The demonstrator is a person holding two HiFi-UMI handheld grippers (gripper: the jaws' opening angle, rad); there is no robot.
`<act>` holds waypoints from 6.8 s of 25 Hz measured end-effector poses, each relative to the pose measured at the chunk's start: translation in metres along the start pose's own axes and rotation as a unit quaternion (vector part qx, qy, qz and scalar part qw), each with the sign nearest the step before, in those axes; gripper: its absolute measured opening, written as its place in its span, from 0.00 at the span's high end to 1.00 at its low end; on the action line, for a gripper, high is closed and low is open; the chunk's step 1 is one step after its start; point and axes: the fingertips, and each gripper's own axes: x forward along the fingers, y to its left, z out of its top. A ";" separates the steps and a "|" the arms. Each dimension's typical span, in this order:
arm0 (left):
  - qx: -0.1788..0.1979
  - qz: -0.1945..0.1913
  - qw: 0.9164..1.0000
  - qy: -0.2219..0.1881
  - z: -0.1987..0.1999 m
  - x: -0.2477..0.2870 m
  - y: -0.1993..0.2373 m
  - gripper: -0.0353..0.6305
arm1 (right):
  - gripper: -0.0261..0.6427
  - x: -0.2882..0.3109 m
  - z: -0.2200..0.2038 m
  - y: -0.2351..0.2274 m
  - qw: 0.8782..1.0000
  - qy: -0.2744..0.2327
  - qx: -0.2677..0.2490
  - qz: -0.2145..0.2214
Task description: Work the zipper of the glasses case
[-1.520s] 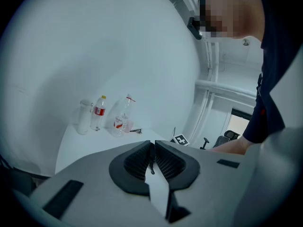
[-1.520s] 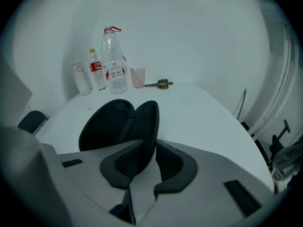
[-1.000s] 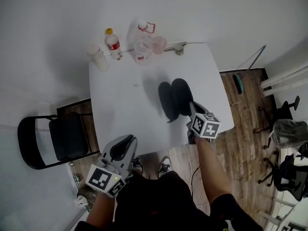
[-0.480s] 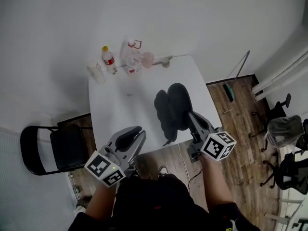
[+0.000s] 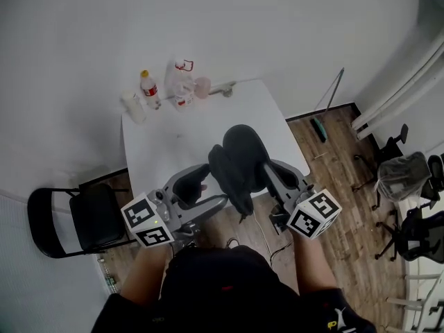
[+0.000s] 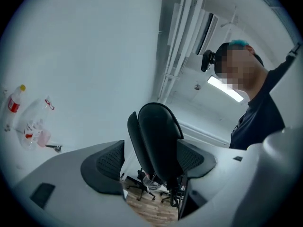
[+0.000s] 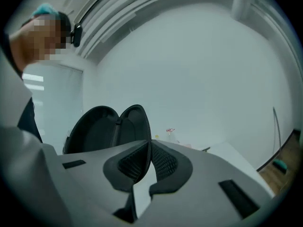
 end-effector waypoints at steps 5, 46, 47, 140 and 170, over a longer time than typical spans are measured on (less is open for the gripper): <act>-0.025 -0.033 0.999 0.004 -0.006 0.005 -0.005 0.39 | 0.91 -0.004 -0.004 0.033 0.991 0.029 -0.133 0.003; -0.081 -0.130 0.987 -0.052 0.004 0.014 -0.011 0.51 | 0.50 0.006 -0.056 0.107 0.939 0.048 0.184 0.288; -0.077 -0.129 0.987 -0.050 0.002 0.015 -0.012 0.51 | 0.50 0.006 -0.057 0.108 0.939 0.053 0.180 0.290; -0.047 0.054 0.997 0.032 0.004 0.014 0.033 0.53 | 0.93 0.024 -0.077 0.062 0.946 0.145 -0.288 0.009; -0.025 0.019 0.967 0.252 -0.066 0.005 0.028 0.53 | 0.93 0.020 -0.114 0.063 0.849 0.224 -0.479 0.009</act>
